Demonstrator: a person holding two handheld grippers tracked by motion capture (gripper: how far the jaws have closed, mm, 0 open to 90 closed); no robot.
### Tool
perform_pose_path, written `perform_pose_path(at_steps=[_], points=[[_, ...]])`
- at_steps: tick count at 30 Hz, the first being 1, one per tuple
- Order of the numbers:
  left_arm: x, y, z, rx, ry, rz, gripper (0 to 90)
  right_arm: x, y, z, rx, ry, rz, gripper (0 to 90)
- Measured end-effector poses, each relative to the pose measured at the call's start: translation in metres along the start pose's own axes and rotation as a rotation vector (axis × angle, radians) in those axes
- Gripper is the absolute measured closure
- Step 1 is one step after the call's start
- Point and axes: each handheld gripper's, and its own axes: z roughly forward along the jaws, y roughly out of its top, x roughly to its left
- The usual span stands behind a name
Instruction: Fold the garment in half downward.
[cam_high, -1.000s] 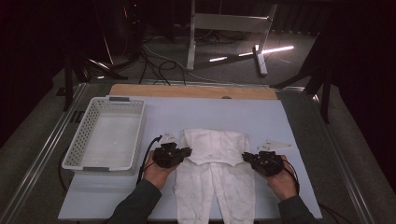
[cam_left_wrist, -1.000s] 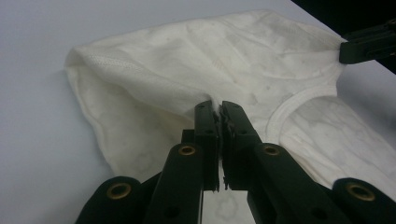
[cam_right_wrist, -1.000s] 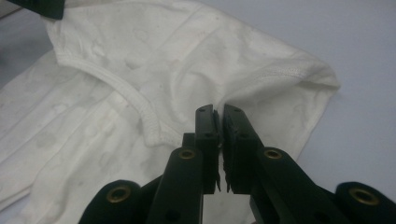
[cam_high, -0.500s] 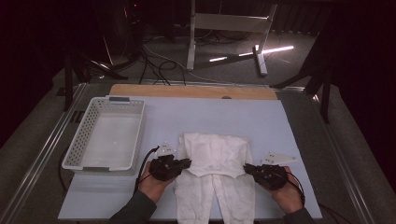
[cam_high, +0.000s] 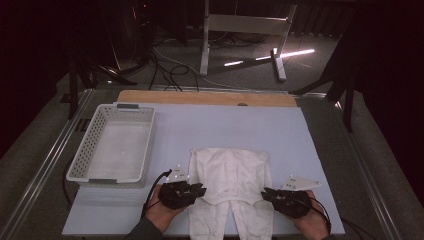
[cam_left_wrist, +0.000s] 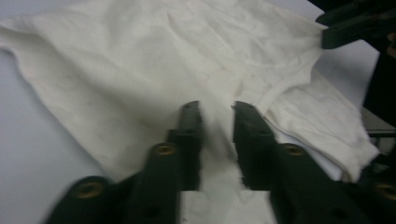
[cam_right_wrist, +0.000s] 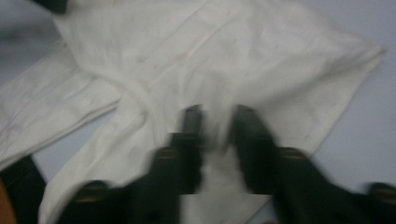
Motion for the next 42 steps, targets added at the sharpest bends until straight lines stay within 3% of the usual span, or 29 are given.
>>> perform_pose_path(at_steps=[1, 2, 4, 9, 12, 17, 21, 24, 28, 33, 37, 42], points=[[0.002, 0.002, 0.001, -0.007, 0.003, -0.004, 53.7, -0.005, 0.004, 0.002, -0.005, -0.012, 0.023, 48.1], [0.004, 0.005, 0.002, -0.013, 0.019, 0.001, 53.7, -0.005, 0.004, 0.002, -0.005, -0.012, 0.023, 48.1], [0.009, 0.010, 0.005, -0.036, 0.034, 0.006, 45.4, -0.012, 0.009, 0.005, -0.021, -0.039, 0.036, 41.3], [0.022, 0.023, 0.013, -0.082, 0.058, 0.010, 36.6, -0.030, 0.024, 0.016, -0.039, -0.085, 0.064, 37.5], [0.031, 0.031, 0.020, -0.104, 0.076, 0.033, 34.7, -0.041, 0.033, 0.025, -0.053, -0.102, 0.074, 36.1], [0.050, 0.040, 0.032, -0.121, 0.098, 0.006, 33.2, -0.058, 0.045, 0.038, -0.061, -0.134, 0.103, 33.6], [0.063, 0.048, 0.041, -0.111, 0.150, -0.002, 34.6, -0.073, 0.052, 0.051, -0.049, -0.160, 0.113, 35.4], [0.074, 0.054, 0.045, -0.118, 0.170, -0.033, 35.1, -0.084, 0.055, 0.062, -0.021, -0.191, 0.121, 38.9], [0.085, 0.059, 0.048, -0.112, 0.186, -0.060, 36.3, -0.099, 0.052, 0.075, 0.003, -0.197, 0.177, 45.1], [0.096, 0.058, 0.056, -0.072, 0.231, -0.080, 40.6, -0.109, 0.045, 0.090, 0.055, -0.203, 0.237, 48.9], [0.104, 0.055, 0.062, -0.046, 0.252, -0.101, 41.3, -0.112, 0.043, 0.094, 0.068, -0.204, 0.239, 52.4], [0.109, 0.052, 0.068, -0.016, 0.274, -0.120, 45.8, -0.104, 0.045, 0.095, 0.092, -0.182, 0.199, 76.6]])
